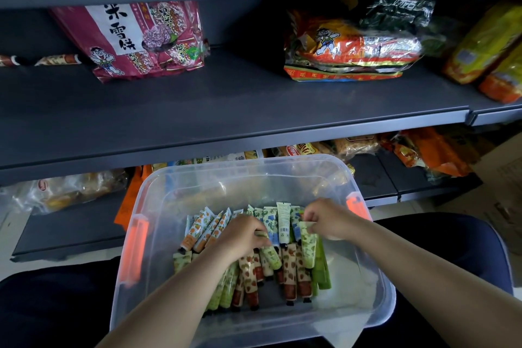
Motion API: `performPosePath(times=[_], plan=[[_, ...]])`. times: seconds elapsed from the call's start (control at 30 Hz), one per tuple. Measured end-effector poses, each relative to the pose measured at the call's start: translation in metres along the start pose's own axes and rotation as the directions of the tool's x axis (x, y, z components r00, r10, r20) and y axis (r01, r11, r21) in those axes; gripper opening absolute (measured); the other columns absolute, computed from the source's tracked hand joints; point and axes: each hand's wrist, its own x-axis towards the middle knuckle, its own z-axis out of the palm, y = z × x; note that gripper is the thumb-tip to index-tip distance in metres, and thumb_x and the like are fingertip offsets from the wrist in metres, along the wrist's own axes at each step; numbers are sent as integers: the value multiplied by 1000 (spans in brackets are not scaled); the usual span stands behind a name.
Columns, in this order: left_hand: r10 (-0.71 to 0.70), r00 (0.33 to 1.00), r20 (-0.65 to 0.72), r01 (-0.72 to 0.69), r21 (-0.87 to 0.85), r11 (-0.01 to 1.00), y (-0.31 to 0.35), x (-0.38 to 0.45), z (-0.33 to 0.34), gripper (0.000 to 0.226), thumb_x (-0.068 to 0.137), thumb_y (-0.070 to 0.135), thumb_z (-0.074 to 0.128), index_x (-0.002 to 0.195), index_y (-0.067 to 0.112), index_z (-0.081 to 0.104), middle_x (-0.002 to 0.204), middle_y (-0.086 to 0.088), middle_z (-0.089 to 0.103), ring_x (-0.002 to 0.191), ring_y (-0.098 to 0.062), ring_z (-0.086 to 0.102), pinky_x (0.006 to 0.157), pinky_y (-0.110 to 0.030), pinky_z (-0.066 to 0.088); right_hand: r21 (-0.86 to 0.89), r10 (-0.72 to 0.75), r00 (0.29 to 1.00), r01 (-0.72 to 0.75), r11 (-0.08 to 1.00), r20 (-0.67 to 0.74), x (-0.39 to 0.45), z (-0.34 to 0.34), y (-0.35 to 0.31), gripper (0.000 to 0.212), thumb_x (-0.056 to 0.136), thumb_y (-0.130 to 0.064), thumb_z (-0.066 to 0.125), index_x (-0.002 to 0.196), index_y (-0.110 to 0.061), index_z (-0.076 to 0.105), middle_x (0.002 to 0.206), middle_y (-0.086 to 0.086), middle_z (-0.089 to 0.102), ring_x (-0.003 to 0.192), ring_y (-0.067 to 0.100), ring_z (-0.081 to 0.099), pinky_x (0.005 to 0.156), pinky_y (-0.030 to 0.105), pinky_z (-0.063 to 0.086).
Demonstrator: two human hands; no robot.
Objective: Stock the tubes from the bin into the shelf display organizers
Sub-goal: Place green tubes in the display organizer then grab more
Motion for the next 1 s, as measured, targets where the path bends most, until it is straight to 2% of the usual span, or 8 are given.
performPosePath(times=[0.13,0.27,0.33,0.47,0.53,0.63,0.77,1.0], plan=[[0,1000,16,-1,16,1000,12,3,-10,42,79,29,73,115,9,66,125,-6,62,108,-17,61,92,-26,46,48,-45,998,48,998,-54,-5,-19,-9,15,87,-12,64,101,-10,66,98,-2,58,88,13,56,73,21,43],[68,998,-7,-68,46,997,31,-4,-37,43,81,28,71,116,4,64,123,-10,63,85,-15,63,82,-26,49,105,-75,992,85,991,-102,-16,-40,-17,14,86,-16,66,100,-13,67,97,-3,61,91,13,58,79,23,46],[133,990,-39,-130,64,989,41,-13,-57,36,84,27,68,108,1,66,113,-13,67,77,-14,62,75,-21,45,132,-111,984,129,983,-138,-25,-56,-24,14,85,-17,68,98,-14,68,98,-4,63,91,11,59,81,22,46],[204,977,-68,-194,130,972,66,-32,-104,27,86,27,65,101,5,71,91,1,68,84,-20,64,75,-21,43,146,-182,958,217,965,-222,-48,-103,-46,19,83,-19,70,101,-12,69,97,0,67,87,11,60,80,24,47],[215,974,-77,-201,163,966,81,-41,-131,22,86,26,65,96,7,72,76,-1,65,73,-22,64,65,-25,41,149,-219,942,262,954,-256,-61,-128,-59,14,83,-17,70,97,-14,70,91,-2,68,78,7,61,73,25,49],[257,961,-106,-224,252,942,106,-60,-171,18,84,26,68,79,10,71,59,4,59,51,-7,51,53,-23,35,127,-290,912,337,933,-289,-83,-164,-82,7,83,-14,69,90,-14,71,83,-2,71,67,1,62,65,20,49],[295,939,-177,-224,337,915,143,-95,-224,24,80,32,72,66,12,68,57,1,65,49,-5,52,53,-21,39,77,-391,844,446,892,-367,-118,-210,-113,8,83,-14,70,90,-16,71,91,2,72,80,11,65,79,25,51],[395,829,-396,-262,350,899,207,-157,-306,11,79,26,73,81,15,74,63,3,67,45,4,51,44,-7,34,51,-505,647,642,765,-572,-179,-288,-158,10,82,-5,68,88,-13,69,85,2,71,73,4,61,73,17,49]])
